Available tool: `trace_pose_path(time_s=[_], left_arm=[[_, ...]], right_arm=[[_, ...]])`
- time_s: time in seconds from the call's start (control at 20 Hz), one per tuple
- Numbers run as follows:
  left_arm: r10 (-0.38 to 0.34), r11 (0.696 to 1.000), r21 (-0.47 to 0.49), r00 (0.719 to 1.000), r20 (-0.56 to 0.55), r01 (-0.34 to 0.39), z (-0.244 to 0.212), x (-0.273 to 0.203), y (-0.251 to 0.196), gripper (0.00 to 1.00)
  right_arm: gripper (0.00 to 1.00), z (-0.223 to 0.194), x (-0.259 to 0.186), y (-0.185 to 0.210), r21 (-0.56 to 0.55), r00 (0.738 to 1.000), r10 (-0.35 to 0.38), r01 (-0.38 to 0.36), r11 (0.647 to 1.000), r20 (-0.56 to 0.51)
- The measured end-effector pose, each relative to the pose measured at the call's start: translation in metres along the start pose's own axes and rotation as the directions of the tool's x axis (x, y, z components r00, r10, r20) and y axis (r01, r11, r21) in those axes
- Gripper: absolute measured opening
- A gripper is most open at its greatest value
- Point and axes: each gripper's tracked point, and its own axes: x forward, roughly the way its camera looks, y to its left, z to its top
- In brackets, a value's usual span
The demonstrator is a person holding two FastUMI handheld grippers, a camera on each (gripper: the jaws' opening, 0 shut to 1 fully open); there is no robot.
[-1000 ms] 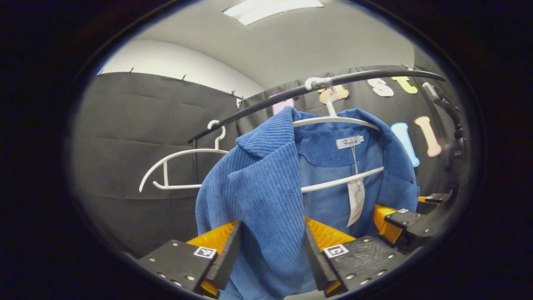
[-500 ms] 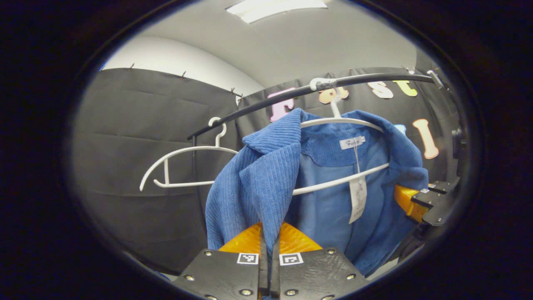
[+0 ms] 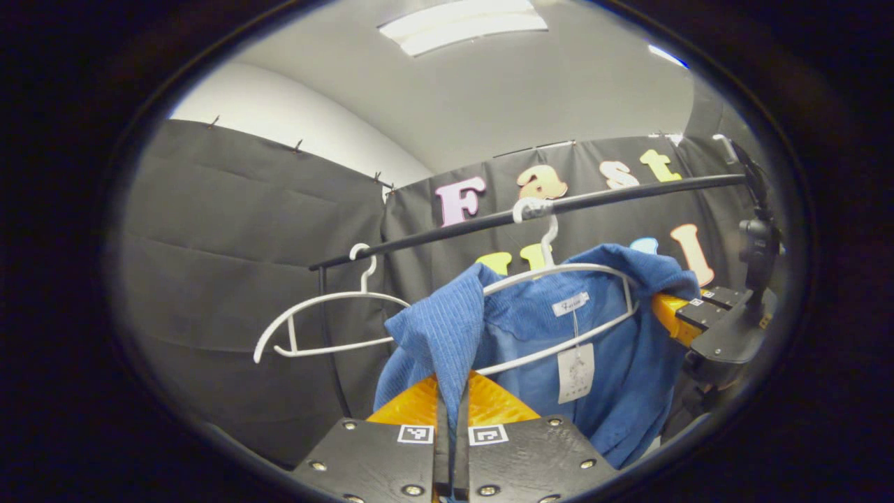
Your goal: Grasp the clothes on the hanger with both hands and then place them into the laundry hamper below.
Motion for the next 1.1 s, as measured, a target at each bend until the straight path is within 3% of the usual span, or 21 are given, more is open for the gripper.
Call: trace_pose_path(time_s=[0.15,0.45,0.8,1.1], left_arm=[[0.028,1.000,0.004,0.999,0.025,-0.028,0.017,-0.002,0.025,0.03],[0.069,0.997,0.019,0.997,0.026,-0.070,0.029,0.006,0.072,0.07],[0.117,0.989,0.086,0.993,0.028,-0.119,0.035,0.025,0.112,0.07],[0.076,0.988,0.133,0.997,-0.007,-0.074,0.010,0.051,0.124,0.05]], right_arm=[[0.06,0.019,0.005,-0.012,-0.025,0.999,-0.022,0.023,0.999,0.037],[0.05,0.037,0.021,-0.033,-0.070,0.994,-0.046,0.053,0.996,0.098],[0.06,0.032,0.034,-0.042,-0.119,0.993,-0.038,0.051,0.992,0.109],[0.06,0.008,0.042,-0.052,-0.130,0.996,-0.048,0.058,0.990,0.076]])
